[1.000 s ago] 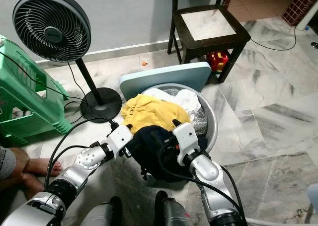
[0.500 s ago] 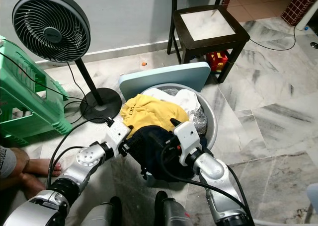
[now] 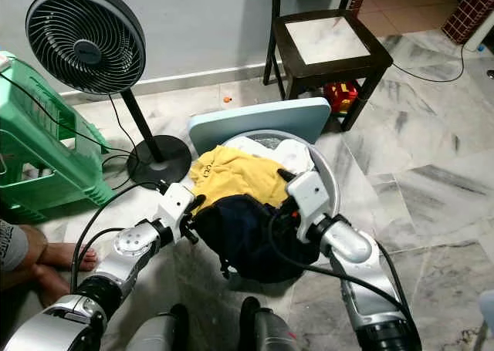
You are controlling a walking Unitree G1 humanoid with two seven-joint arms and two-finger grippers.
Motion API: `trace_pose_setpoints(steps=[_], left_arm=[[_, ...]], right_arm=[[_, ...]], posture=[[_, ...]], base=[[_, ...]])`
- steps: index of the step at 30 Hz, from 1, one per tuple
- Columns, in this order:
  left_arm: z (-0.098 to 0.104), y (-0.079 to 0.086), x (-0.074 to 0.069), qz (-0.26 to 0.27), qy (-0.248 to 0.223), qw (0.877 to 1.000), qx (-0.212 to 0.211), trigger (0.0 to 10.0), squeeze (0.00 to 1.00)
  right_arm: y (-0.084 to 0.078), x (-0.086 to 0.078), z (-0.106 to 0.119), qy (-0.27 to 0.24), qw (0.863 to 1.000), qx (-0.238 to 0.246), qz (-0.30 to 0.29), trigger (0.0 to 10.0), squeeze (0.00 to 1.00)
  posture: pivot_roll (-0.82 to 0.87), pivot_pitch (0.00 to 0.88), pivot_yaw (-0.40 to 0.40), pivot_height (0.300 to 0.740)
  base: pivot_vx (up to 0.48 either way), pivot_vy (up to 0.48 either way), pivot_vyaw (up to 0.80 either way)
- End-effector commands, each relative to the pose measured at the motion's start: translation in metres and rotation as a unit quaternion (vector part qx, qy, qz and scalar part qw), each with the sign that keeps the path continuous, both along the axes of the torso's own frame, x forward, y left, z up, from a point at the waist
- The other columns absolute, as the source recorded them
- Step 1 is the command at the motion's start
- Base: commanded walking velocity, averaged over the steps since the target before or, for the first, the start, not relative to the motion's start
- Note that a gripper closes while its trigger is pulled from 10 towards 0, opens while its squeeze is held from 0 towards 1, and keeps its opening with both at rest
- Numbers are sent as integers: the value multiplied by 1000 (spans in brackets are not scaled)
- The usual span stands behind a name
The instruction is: Hang hanger
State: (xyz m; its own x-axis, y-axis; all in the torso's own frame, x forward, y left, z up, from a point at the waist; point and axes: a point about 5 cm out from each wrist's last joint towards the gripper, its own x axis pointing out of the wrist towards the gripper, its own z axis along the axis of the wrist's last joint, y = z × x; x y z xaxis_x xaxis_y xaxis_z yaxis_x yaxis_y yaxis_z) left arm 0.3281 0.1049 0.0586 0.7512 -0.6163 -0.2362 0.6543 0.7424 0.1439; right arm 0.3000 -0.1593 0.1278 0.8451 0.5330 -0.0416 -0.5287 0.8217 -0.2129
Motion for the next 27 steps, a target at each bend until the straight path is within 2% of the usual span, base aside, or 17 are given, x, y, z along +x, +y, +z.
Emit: trace_pose_setpoints(steps=[1,7,16,21,23,27], left_arm=[[-2,-4,-1,-14,6,1000,3,0,0],[-3,-5,-2,-22,9,1000,14,0,0],[-12,-2,-6,-16,44,999,17,0,0],[-15,0,-7,0,62,998,3,0,0],[-14,1,-5,20,63,998,-15,0,0],[0,1,4,49,24,998,-40,0,0]], right_arm=[[-4,0,-6,4,1000,-2,-25,10000,0],[1,-1,-12,7,1000,-7,-25,10000,0],[5,2,-14,2,999,-14,-30,10000,0],[6,0,-17,4,999,-14,-29,10000,0],[7,-2,-20,4,999,-17,-32,10000,0],[9,-2,-21,3,999,-18,-40,10000,0]], posture=[[17,290,-19,740],[20,290,-13,740],[19,292,-15,740],[18,293,-17,740],[16,294,-18,740],[15,295,-23,740]], base=[[0,0,0],[0,0,0],[0,0,0],[0,0,0],[0,0,0],[0,0,0]])
